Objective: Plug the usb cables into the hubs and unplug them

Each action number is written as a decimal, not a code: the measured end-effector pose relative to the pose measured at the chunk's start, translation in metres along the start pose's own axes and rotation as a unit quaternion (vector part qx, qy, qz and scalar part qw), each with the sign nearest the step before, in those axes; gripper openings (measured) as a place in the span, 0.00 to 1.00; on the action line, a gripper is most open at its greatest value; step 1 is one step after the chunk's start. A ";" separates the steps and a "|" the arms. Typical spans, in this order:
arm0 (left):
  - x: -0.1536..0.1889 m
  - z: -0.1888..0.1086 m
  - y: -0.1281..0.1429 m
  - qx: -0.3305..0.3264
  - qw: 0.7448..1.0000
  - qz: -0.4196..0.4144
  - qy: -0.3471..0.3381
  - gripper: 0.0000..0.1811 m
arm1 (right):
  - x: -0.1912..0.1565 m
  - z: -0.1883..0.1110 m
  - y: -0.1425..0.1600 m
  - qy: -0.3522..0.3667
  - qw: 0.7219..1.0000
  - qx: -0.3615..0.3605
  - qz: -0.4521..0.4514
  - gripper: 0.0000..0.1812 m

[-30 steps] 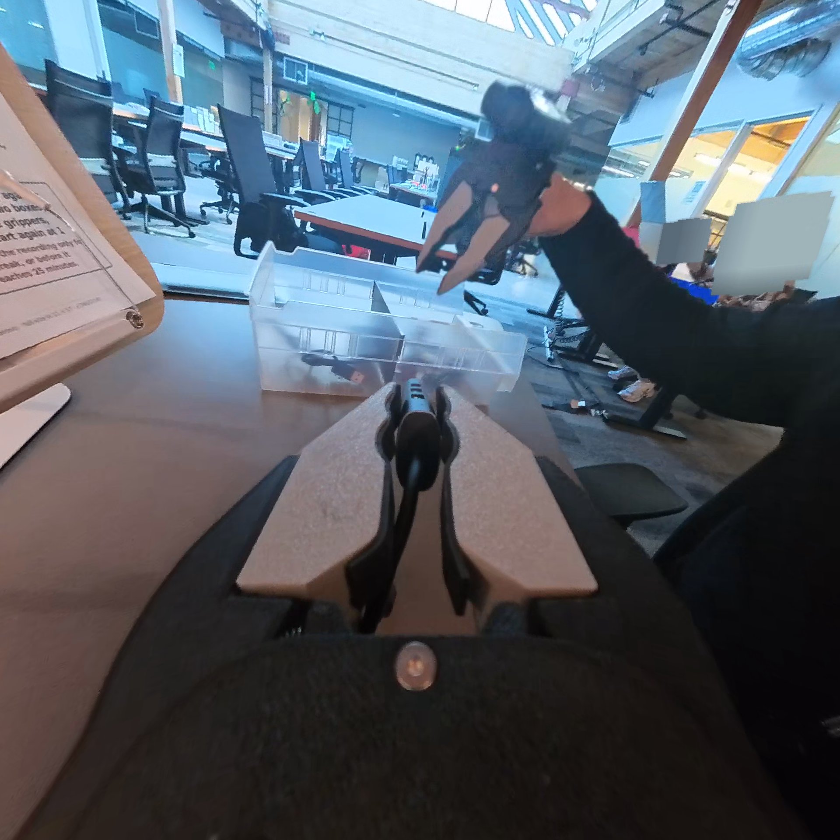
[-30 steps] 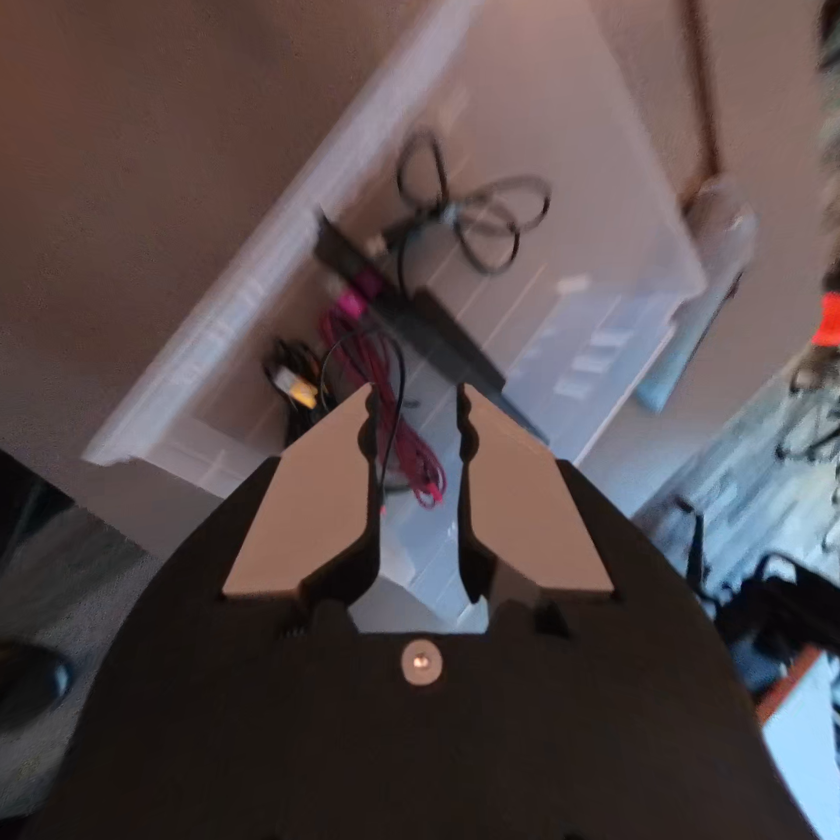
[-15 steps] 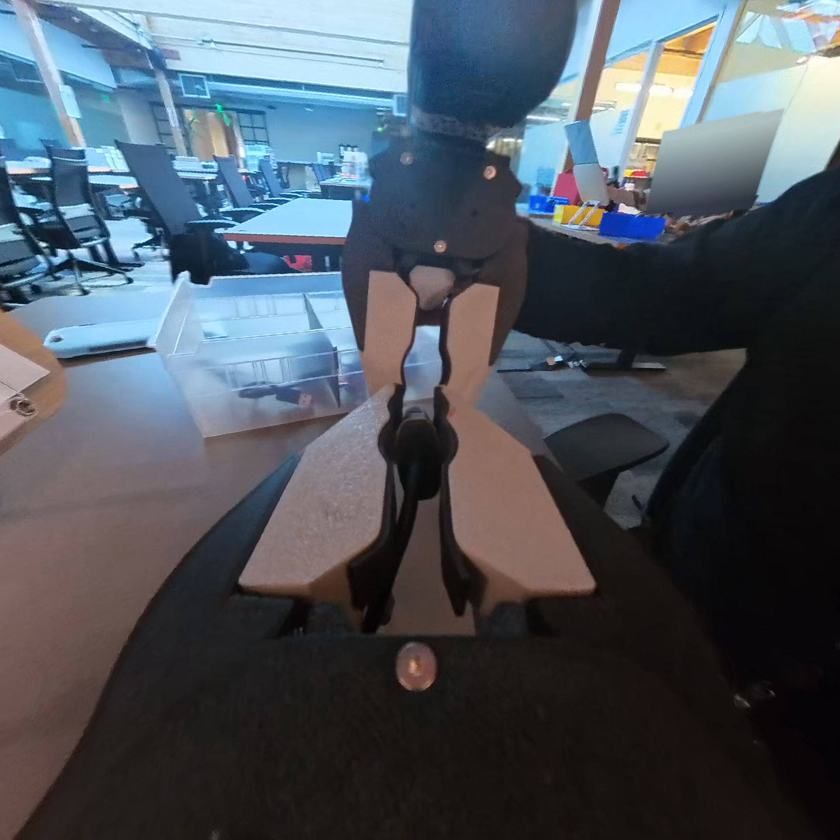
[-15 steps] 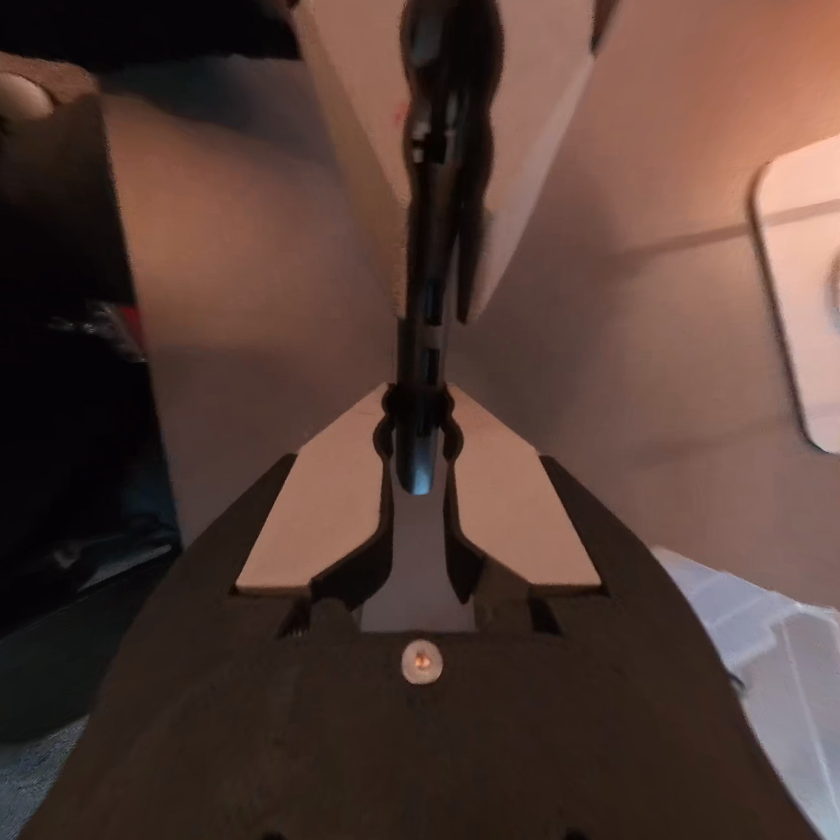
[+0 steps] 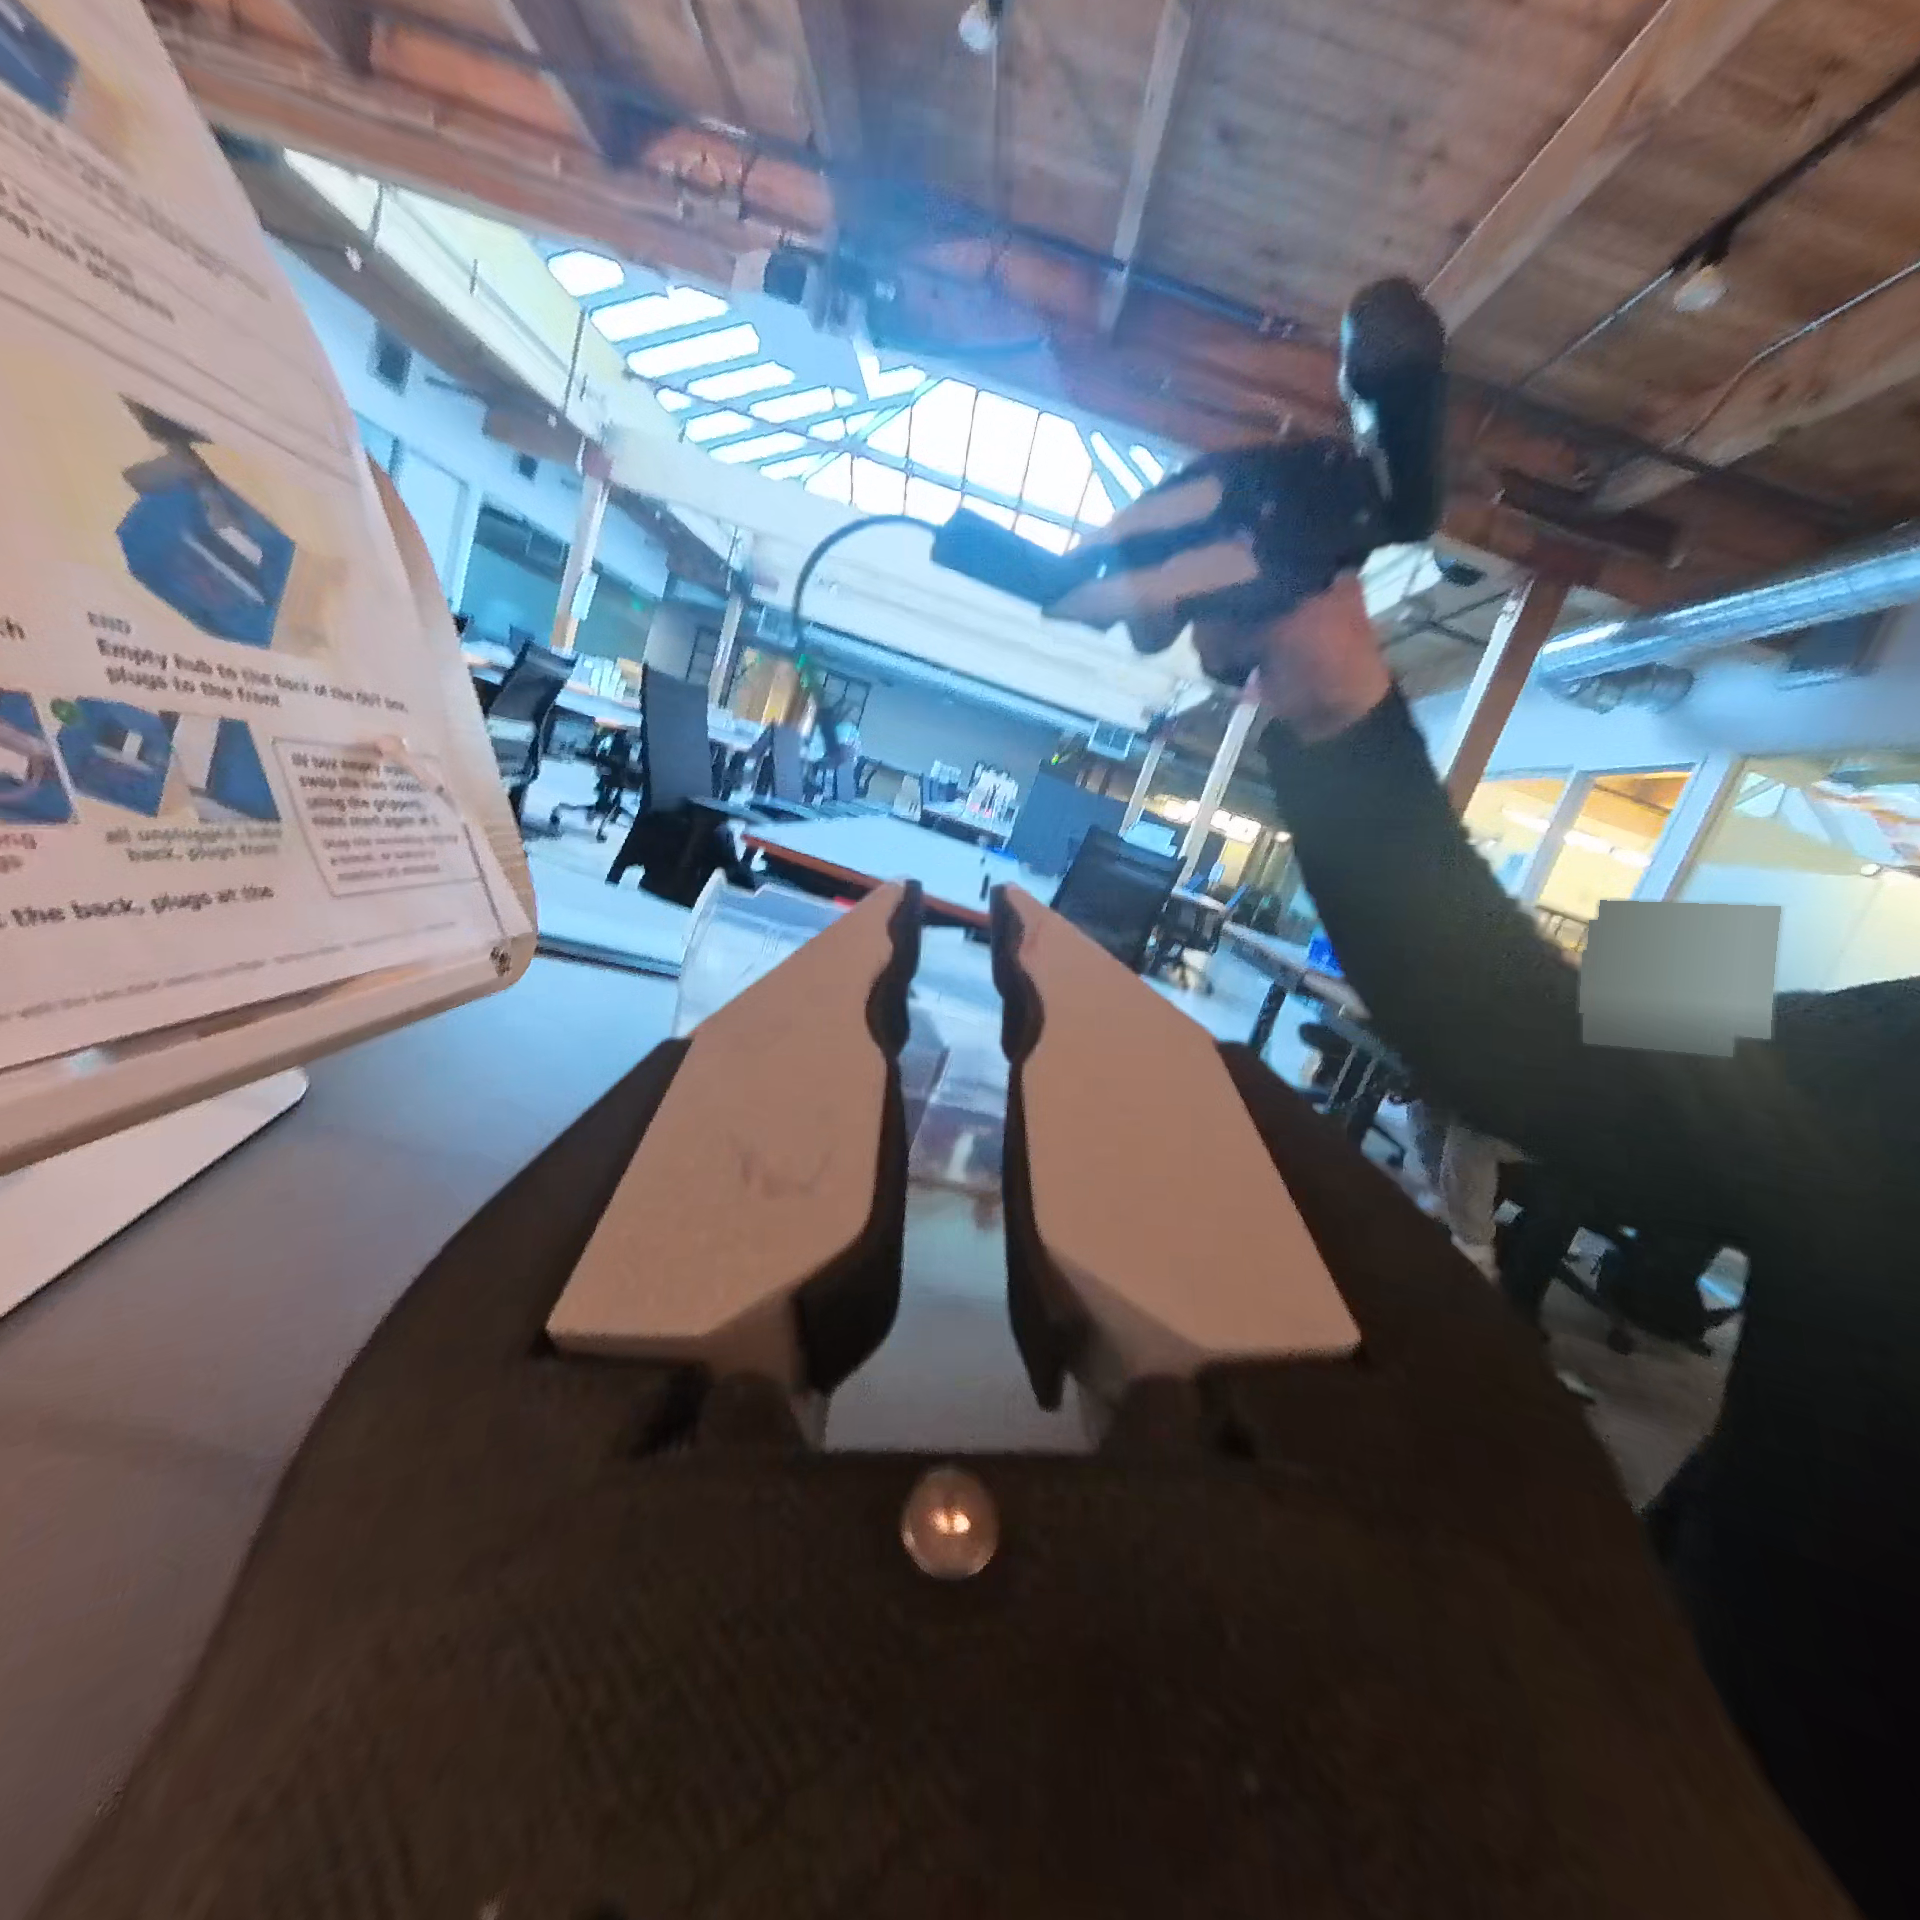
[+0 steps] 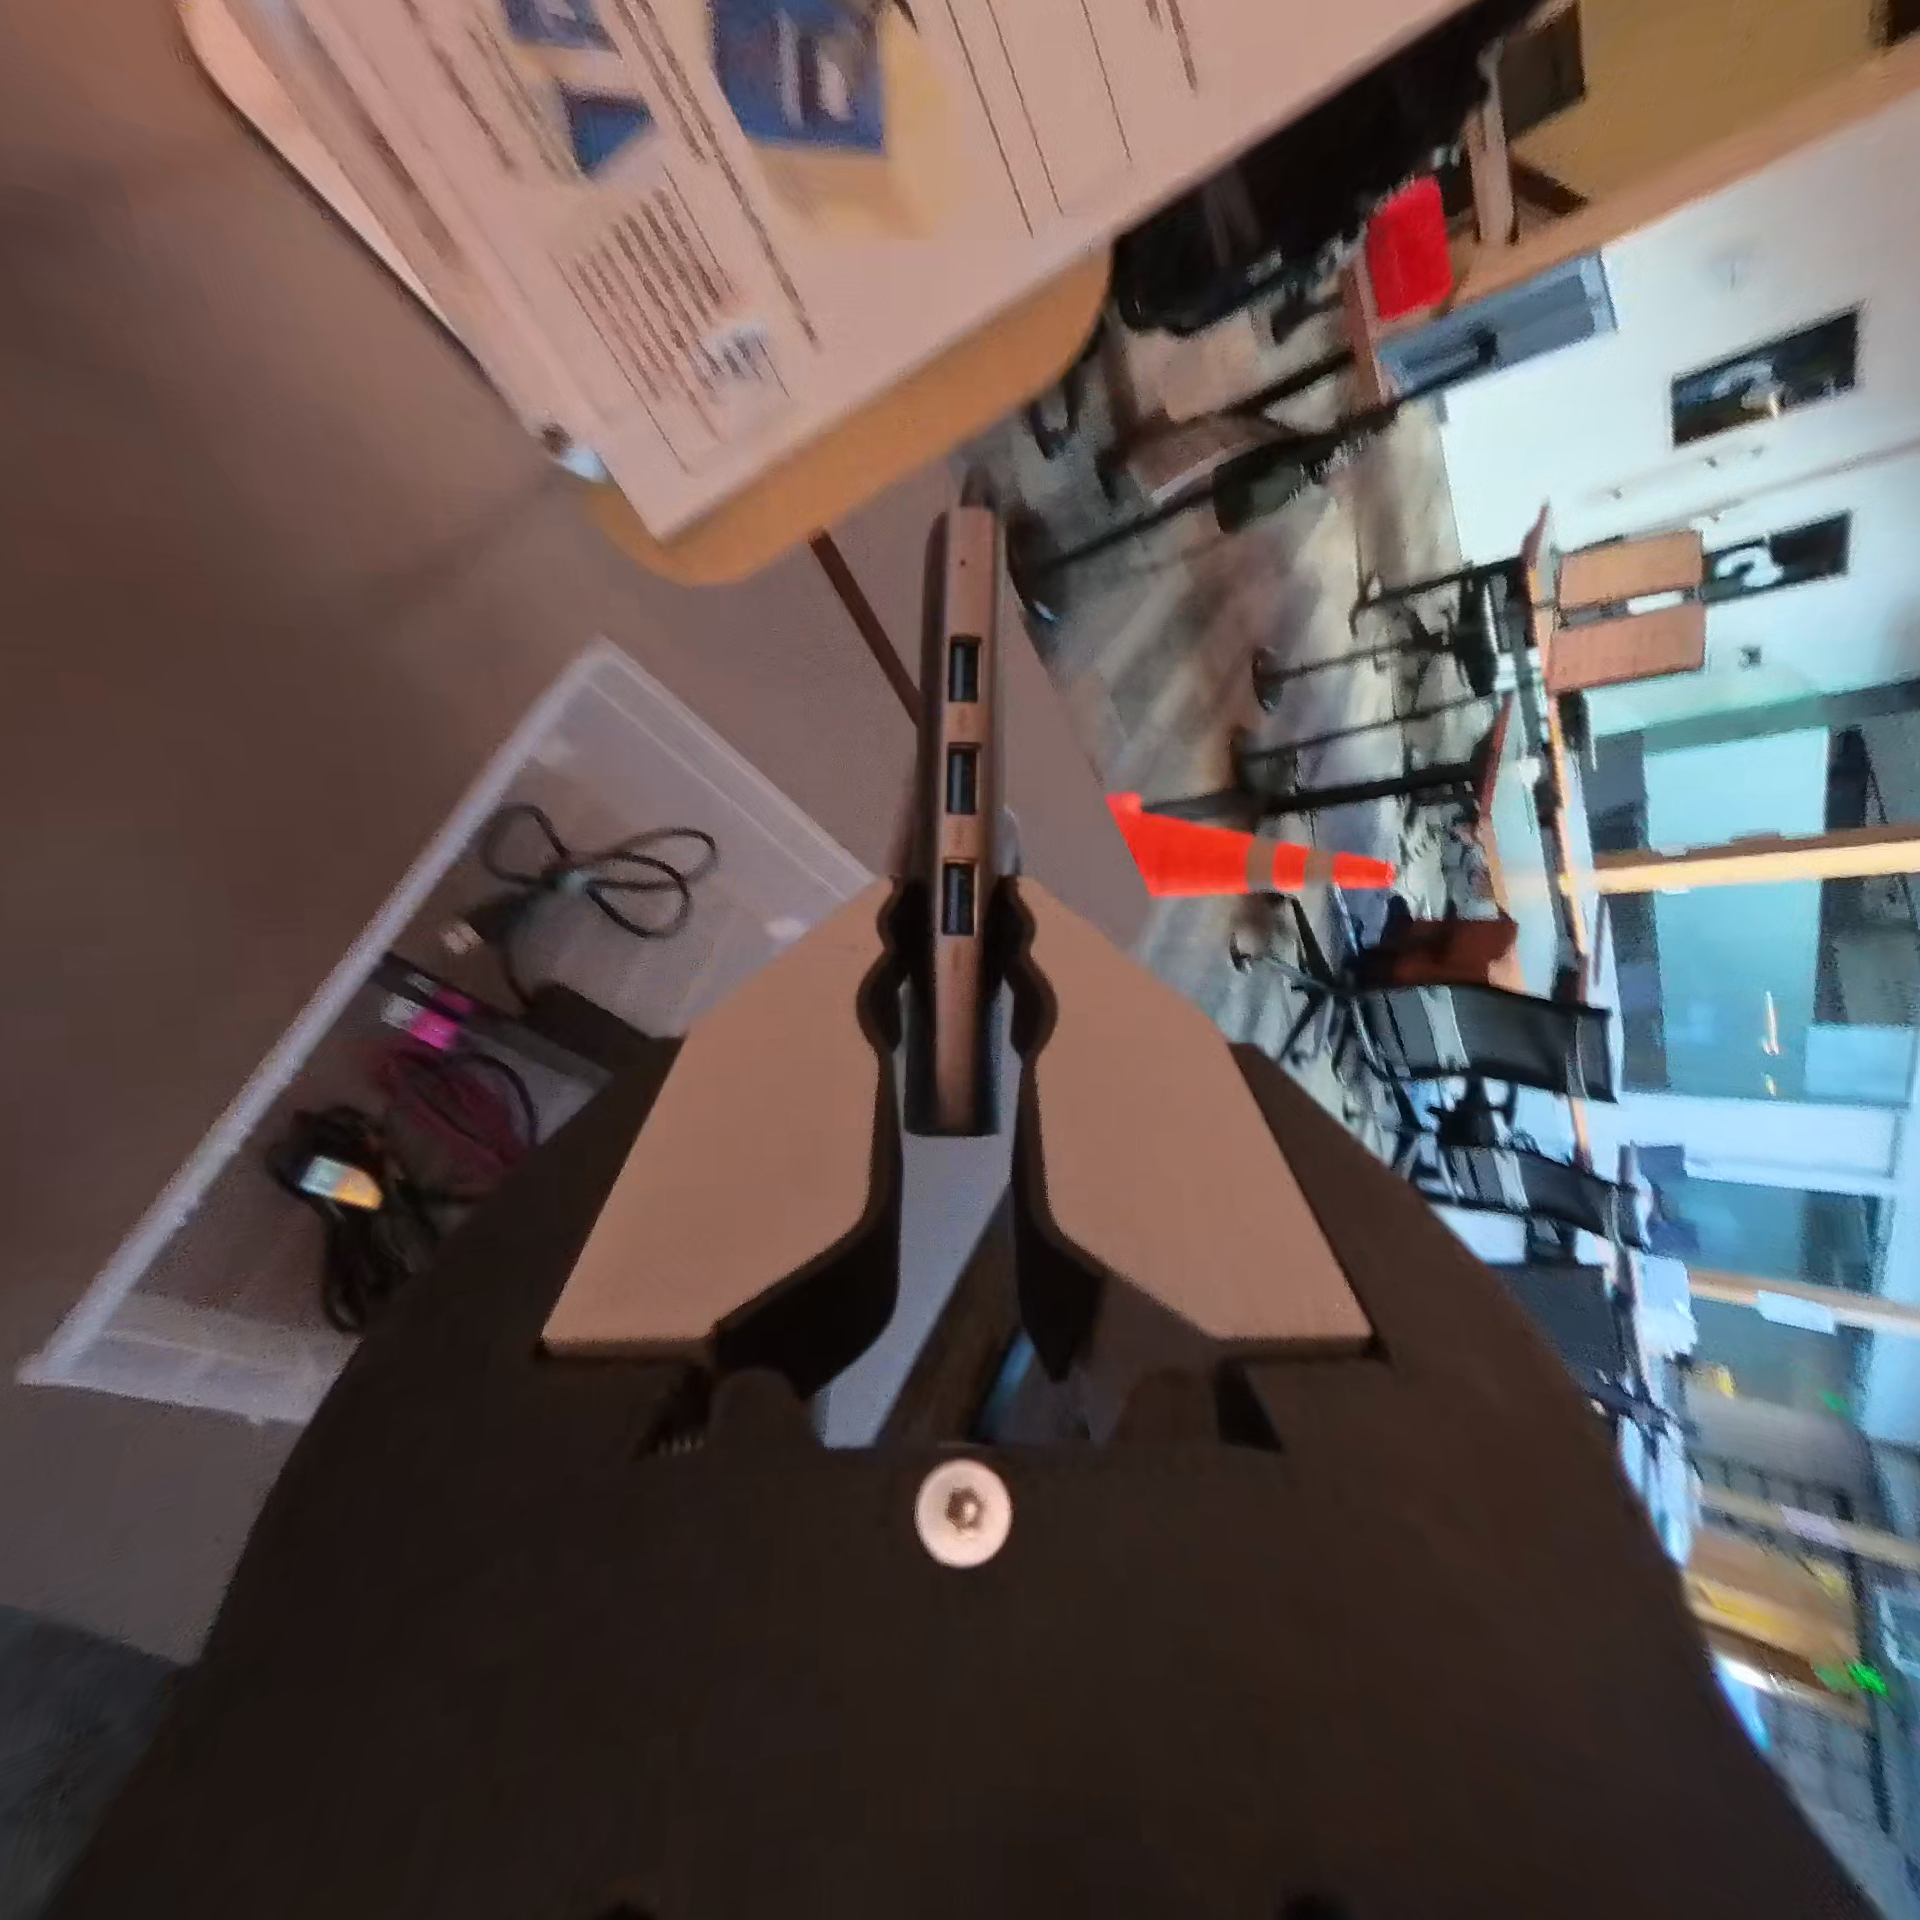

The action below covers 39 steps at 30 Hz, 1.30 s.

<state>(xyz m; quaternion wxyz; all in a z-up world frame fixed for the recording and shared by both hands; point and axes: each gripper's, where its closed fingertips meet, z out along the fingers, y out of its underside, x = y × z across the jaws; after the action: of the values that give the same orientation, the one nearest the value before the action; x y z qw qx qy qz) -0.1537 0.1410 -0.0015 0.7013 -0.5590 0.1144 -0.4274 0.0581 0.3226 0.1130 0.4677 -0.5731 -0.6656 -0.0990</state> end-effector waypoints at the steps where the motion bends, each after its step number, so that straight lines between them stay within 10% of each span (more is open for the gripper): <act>1: -0.003 0.002 0.006 -0.018 1.000 0.001 -0.008 0.06 | 0.008 0.002 0.010 0.001 1.000 -0.019 0.000 0.07; 13: -0.010 0.014 0.050 -0.121 0.992 0.001 -0.024 0.08 | -0.036 0.141 0.090 -0.087 0.985 -0.145 -0.042 0.07; 22: -0.011 0.016 0.060 -0.152 0.988 0.001 -0.026 0.08 | -0.047 0.138 0.042 -0.119 0.990 -0.064 -0.036 0.07; 30: -0.013 0.017 0.073 -0.187 0.981 0.019 -0.039 0.08 | -0.135 0.161 0.098 -0.323 0.933 -0.157 0.010 0.08; 39: -0.016 0.017 0.082 -0.207 0.977 0.012 -0.041 0.08 | -0.171 0.190 0.148 -0.332 0.914 -0.233 0.017 0.00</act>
<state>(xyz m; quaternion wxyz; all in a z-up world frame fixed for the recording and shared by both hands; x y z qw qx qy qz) -0.1138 0.1648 -0.0729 0.5791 -0.7079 0.1783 -0.3629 0.0715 0.3828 -0.1754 0.0741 -0.6769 -0.7308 -0.0472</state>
